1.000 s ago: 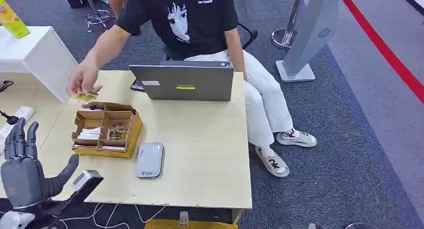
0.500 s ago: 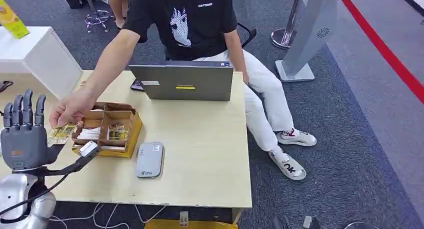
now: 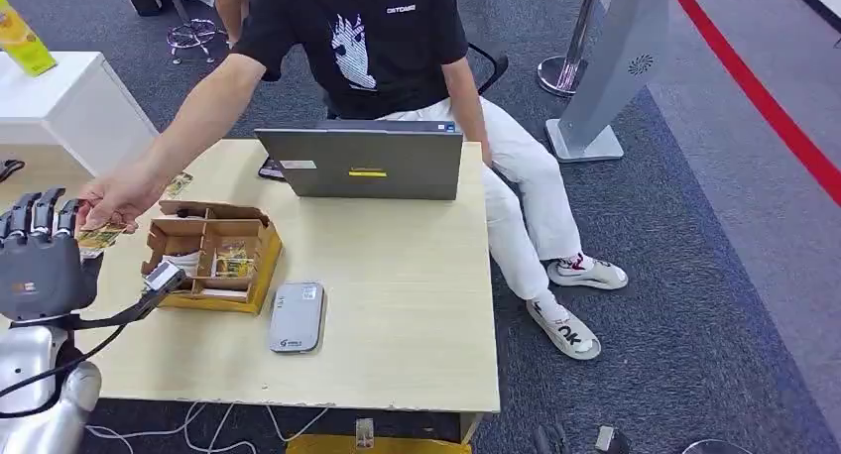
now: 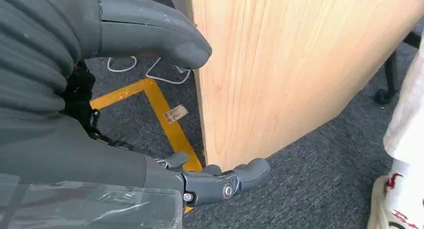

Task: Pass the card to the sensor for recognition and then transmit it.

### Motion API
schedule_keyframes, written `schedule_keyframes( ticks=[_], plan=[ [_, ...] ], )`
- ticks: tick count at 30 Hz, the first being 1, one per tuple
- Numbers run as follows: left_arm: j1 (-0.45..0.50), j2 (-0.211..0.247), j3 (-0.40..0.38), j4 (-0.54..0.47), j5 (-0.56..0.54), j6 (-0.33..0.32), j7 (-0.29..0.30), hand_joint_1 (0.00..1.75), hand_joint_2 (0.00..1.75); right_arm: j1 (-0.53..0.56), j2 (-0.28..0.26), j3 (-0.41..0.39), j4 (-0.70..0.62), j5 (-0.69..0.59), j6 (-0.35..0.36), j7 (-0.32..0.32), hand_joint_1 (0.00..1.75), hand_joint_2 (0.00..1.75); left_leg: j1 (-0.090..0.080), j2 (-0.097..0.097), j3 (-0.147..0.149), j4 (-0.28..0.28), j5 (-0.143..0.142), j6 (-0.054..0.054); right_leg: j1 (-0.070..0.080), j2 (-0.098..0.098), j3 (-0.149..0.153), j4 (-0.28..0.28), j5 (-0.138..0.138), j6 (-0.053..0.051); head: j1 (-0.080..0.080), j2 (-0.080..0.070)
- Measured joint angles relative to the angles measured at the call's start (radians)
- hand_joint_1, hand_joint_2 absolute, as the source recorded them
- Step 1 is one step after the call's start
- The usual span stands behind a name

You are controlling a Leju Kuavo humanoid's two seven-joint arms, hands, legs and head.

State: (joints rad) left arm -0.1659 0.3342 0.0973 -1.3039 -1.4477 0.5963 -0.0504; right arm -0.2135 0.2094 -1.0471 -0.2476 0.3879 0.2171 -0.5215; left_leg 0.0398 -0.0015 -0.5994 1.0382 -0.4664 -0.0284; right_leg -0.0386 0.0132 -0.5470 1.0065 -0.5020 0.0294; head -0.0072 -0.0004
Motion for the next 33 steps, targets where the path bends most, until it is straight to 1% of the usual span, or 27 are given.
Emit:
schedule_keyframes(
  ticks=[5, 7, 8, 9, 12, 14, 16, 18, 21, 22, 26, 29, 33],
  plan=[
    [0.0, 0.0, 0.0, 0.001, 0.0, 0.004, 0.0, 1.75, 1.75, 0.0, 0.0, 0.0, 0.0, -0.001, 0.0, 0.0, 0.0, 1.75, 0.0, 0.0, 0.0, 0.0, 0.0, 0.0, 0.0, 0.0, 0.0, 0.0, 0.0, 0.0, 0.0, 0.0],
    [0.009, -0.006, 0.0, 0.004, 0.007, 0.047, -0.001, 1.75, 1.75, 0.002, 0.002, 0.001, 0.002, -0.01, 0.006, -0.003, 0.0, 1.75, 0.0, 0.0, 0.0, 0.0, 0.0, 0.0, 0.0, 0.0, 0.0, 0.0, 0.0, 0.0, 0.0, 0.0],
    [0.011, -0.017, 0.0, 0.004, 0.008, 0.071, -0.005, 1.75, 1.75, 0.003, 0.003, 0.004, 0.003, -0.01, 0.005, -0.005, 0.0, 1.75, 0.0, 0.0, 0.0, 0.0, 0.0, 0.0, 0.0, 0.0, 0.0, 0.0, 0.0, 0.0, 0.0, 0.0],
    [0.012, -0.024, 0.0, 0.004, 0.008, 0.075, -0.005, 1.75, 1.75, 0.005, 0.003, 0.008, 0.003, -0.01, 0.005, -0.005, 0.0, 1.75, 0.0, 0.0, 0.0, 0.0, 0.0, 0.0, 0.0, 0.0, 0.0, 0.0, 0.0, 0.0, 0.0, 0.0],
    [0.015, -0.045, 0.0, 0.003, 0.007, 0.089, -0.039, 1.75, 1.75, 0.006, 0.005, 0.019, 0.003, -0.014, -0.002, -0.009, 0.0, 1.75, 0.0, 0.0, 0.0, 0.0, 0.0, 0.0, 0.0, 0.0, 0.0, 0.0, 0.0, 0.0, 0.0, 0.0],
    [0.029, -0.076, -0.003, -0.006, -0.002, 0.091, -0.07, 1.75, 1.75, 0.007, 0.005, 0.023, 0.003, -0.019, -0.005, -0.012, 0.0, 1.75, 0.0, 0.0, 0.0, 0.0, 0.0, 0.0, 0.0, 0.0, 0.0, 0.0, 0.0, 0.0, 0.0, 0.0],
    [0.041, -0.115, -0.023, -0.01, -0.027, 0.09, -0.093, 1.75, 1.75, 0.007, 0.005, 0.029, 0.003, -0.017, -0.012, -0.019, 0.0, 1.75, -0.001, -0.001, 0.0, 0.001, 0.0, 0.0, -0.001, -0.001, 0.0, -0.001, 0.0, 0.001, 0.0, 0.0],
    [0.046, -0.163, -0.076, 0.003, -0.045, 0.073, -0.101, 1.75, 1.75, 0.007, 0.006, 0.042, 0.003, -0.01, -0.029, -0.028, 0.0, 1.75, -0.002, -0.001, -0.001, 0.001, 0.0, 0.0, -0.002, -0.001, 0.0, -0.001, 0.001, 0.001, 0.0, 0.0],
    [0.046, -0.211, -0.176, 0.065, -0.036, 0.034, -0.114, 1.75, 1.75, 0.004, 0.01, 0.056, 0.003, -0.012, -0.043, -0.032, 0.0, 1.75, -0.002, -0.001, -0.001, 0.001, 0.0, 0.0, -0.002, -0.001, 0.0, -0.001, 0.001, 0.001, 0.0, 0.0],
    [0.042, -0.23, -0.22, 0.101, -0.03, 0.023, -0.12, 1.75, 1.75, 0.004, 0.012, 0.062, 0.003, -0.015, -0.045, -0.031, 0.0, 1.75, -0.002, -0.001, -0.001, 0.001, 0.0, 0.0, -0.002, -0.002, 0.0, -0.001, 0.001, 0.002, 0.0, 0.0],
    [0.029, -0.278, -0.332, 0.222, -0.015, -0.01, -0.111, 1.75, 1.75, 0.004, 0.014, 0.077, 0.003, -0.031, -0.042, -0.026, 0.0, 1.75, -0.002, -0.001, -0.001, 0.001, 0.0, 0.0, -0.002, -0.001, 0.0, -0.001, 0.002, 0.002, 0.0, 0.0],
    [0.019, -0.298, -0.379, 0.293, -0.007, -0.026, -0.108, 1.75, 1.75, 0.004, 0.014, 0.086, 0.003, -0.034, -0.04, -0.025, 0.0, 1.75, -0.002, -0.001, -0.001, 0.001, 0.0, 0.001, -0.002, -0.001, -0.001, -0.001, 0.002, 0.002, 0.0, 0.0],
    [0.005, -0.312, -0.407, 0.347, -0.003, -0.027, -0.108, 1.75, 1.75, 0.004, 0.014, 0.095, 0.003, -0.039, -0.04, -0.024, 0.0, 1.75, -0.002, -0.001, -0.001, 0.001, 0.0, 0.001, -0.002, -0.001, -0.001, -0.001, 0.002, 0.002, 0.0, 0.0]
  ],
)
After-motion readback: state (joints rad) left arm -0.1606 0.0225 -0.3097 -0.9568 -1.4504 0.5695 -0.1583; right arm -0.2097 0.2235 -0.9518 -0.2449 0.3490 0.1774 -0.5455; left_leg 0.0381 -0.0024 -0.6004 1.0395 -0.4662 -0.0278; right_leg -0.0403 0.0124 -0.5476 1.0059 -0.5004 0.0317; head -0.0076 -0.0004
